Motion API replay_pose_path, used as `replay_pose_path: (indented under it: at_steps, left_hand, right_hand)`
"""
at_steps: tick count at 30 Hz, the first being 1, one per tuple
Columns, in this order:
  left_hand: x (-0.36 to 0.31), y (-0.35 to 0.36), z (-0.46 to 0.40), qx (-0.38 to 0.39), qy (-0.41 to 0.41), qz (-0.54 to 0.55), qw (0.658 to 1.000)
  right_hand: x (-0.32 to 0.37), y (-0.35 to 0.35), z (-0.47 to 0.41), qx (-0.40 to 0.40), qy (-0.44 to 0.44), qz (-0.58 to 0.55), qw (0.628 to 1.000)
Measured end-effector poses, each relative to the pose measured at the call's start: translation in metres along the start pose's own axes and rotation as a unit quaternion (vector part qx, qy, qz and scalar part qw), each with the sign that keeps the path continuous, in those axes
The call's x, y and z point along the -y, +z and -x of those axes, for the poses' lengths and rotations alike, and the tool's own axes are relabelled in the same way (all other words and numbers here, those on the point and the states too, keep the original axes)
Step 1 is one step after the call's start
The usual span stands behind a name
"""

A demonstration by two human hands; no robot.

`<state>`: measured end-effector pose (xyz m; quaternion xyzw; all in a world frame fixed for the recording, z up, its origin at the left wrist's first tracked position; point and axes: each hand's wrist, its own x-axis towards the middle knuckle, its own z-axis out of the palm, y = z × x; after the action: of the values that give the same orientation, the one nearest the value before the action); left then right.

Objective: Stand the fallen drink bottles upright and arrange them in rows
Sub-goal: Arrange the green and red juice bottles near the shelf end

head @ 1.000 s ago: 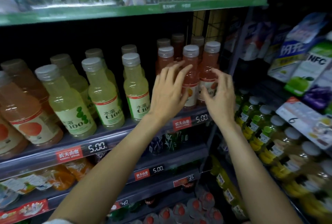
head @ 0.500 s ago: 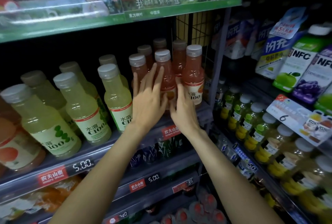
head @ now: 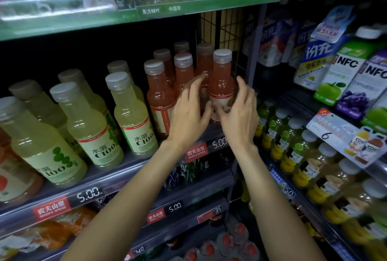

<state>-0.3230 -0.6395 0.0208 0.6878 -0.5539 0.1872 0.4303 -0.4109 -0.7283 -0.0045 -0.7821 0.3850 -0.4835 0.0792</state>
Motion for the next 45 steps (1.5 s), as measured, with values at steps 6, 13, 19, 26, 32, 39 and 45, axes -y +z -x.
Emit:
replay_pose_path:
  at_steps: [6, 13, 19, 26, 32, 39, 45]
  left_hand:
    - [-0.006, 0.02, -0.023, 0.052, -0.086, 0.13, 0.986]
    - [-0.013, 0.031, -0.031, 0.104, -0.133, 0.119, 0.979]
    - [-0.008, 0.037, -0.03, 0.086, -0.14, 0.154, 0.974]
    - [0.002, 0.029, -0.023, 0.113, -0.123, 0.197, 0.966]
    - [-0.012, 0.037, -0.042, 0.124, -0.163, 0.06, 0.977]
    - [-0.012, 0.053, -0.065, 0.05, -0.189, 0.035, 0.98]
    - [-0.016, 0.05, -0.086, 0.07, -0.193, -0.029, 0.978]
  right_hand:
    - [0.004, 0.009, -0.005, 0.053, 0.041, 0.017, 0.998]
    - [-0.002, -0.005, -0.012, 0.044, 0.014, 0.094, 0.995]
    - [-0.014, -0.007, -0.019, 0.025, 0.001, 0.113, 0.993]
    - [-0.01, 0.005, -0.022, -0.005, 0.034, 0.102, 0.994]
    - [-0.011, 0.005, -0.021, -0.011, 0.029, 0.105, 0.994]
    - [-0.012, 0.007, -0.021, 0.003, 0.046, 0.087, 0.995]
    - [-0.013, 0.007, -0.02, 0.006, 0.042, 0.081, 0.996]
